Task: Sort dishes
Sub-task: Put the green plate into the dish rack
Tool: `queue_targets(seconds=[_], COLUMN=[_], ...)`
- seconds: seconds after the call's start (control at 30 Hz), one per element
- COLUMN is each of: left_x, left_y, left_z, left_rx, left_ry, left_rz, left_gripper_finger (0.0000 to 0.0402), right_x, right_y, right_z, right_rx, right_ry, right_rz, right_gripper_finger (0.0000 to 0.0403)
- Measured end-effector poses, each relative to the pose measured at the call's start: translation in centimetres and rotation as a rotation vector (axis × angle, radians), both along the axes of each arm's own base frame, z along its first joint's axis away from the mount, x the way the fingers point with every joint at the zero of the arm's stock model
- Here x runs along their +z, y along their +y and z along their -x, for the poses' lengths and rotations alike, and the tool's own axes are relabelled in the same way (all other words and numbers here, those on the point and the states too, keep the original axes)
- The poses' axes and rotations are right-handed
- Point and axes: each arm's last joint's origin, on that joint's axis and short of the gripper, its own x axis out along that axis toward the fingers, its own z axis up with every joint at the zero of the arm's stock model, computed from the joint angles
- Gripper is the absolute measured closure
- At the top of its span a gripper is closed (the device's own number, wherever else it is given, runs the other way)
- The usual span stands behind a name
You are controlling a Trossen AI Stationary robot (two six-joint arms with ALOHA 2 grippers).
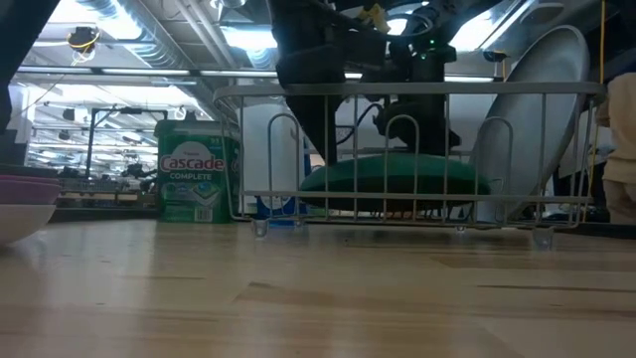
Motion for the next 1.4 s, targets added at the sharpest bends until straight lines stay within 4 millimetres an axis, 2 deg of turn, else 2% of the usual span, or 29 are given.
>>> queue_targets(seconds=[0.47,0.7,0.87,1.07,1.27,1.4], left_x=[-0.7,-0.6,-0.6,0.5,3.2,4.0], left_y=[0.0,0.0,0.0,-0.1,-0.5,-1.0], left_z=[-0.4,-0.3,-0.3,0.4,1.3,1.7], left_rx=[-0.076,-0.1,-0.109,-0.134,-0.13,-0.173], left_ry=[0.024,0.027,0.033,0.035,-0.046,-0.052], left_rz=[-0.016,-0.039,-0.075,-0.121,-0.124,-0.135], left_gripper_finger=[0.0208,0.0209,0.0209,0.0236,0.0266,0.0272], right_x=[-0.1,-1.8,-2.1,-2.2,-2.3,-2.3], right_y=[0.4,0.0,0.0,-0.1,-0.1,-0.1], right_z=[0.1,-0.5,-0.6,-0.6,-0.6,-0.6], right_rx=[-0.016,-0.016,-0.014,-0.01,-0.01,-0.01], right_ry=[0.008,0.061,0.067,0.075,0.076,0.077], right_rz=[-0.087,-0.092,-0.094,-0.081,-0.078,-0.077], right_gripper_finger=[0.0256,0.0256,0.0256,0.0256,0.0256,0.0256])
